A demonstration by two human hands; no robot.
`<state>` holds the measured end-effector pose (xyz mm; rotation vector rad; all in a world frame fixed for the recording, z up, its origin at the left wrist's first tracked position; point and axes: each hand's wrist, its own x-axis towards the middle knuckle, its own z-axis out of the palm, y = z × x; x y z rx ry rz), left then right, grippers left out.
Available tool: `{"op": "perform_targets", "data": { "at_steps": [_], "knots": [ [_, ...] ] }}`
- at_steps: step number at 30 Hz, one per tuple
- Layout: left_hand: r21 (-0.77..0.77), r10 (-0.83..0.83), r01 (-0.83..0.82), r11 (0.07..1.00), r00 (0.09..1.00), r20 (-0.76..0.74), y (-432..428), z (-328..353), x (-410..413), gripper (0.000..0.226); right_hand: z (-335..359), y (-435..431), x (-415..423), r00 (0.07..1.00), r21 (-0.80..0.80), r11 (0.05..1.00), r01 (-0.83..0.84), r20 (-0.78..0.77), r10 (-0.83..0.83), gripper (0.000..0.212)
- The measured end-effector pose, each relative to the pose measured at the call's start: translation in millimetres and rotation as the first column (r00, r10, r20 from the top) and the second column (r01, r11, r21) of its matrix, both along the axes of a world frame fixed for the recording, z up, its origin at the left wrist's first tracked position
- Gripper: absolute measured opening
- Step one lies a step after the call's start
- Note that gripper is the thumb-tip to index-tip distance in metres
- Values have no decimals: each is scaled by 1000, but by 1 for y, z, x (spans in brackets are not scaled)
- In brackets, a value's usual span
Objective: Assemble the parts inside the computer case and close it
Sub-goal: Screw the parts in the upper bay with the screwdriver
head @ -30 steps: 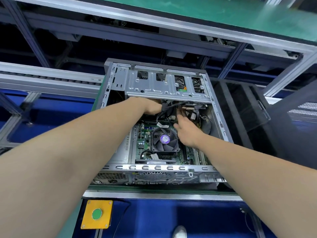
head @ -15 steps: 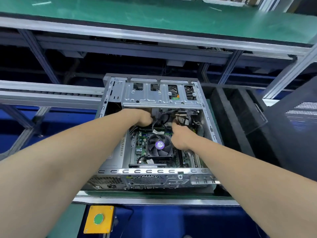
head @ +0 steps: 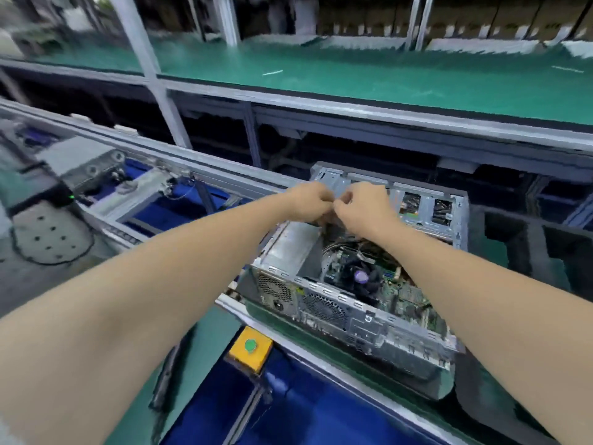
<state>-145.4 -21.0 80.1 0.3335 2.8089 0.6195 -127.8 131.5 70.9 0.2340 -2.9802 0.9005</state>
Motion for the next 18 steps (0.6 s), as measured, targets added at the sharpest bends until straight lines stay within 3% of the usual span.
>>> {"op": "perform_targets", "data": {
  "at_steps": [3,9,13,18],
  "knots": [
    [166,187,-172,971,979,-82,-43,17,40,21,11,-39,10,990,-161,977,-139,-20,138,23],
    [219,492,-476,852,870,-25,-147,10,138,17,11,-135,67,887,-303,855,-420,61,457,11],
    [164,625,-628,761,777,76,-207,-29,199,12,-12,-190,110,819,-326,807,-492,139,556,13],
    [66,756,-788,612,607,243,-255,-120,263,12,-74,-237,154,727,-313,810,-497,359,585,15]
  ]
}}
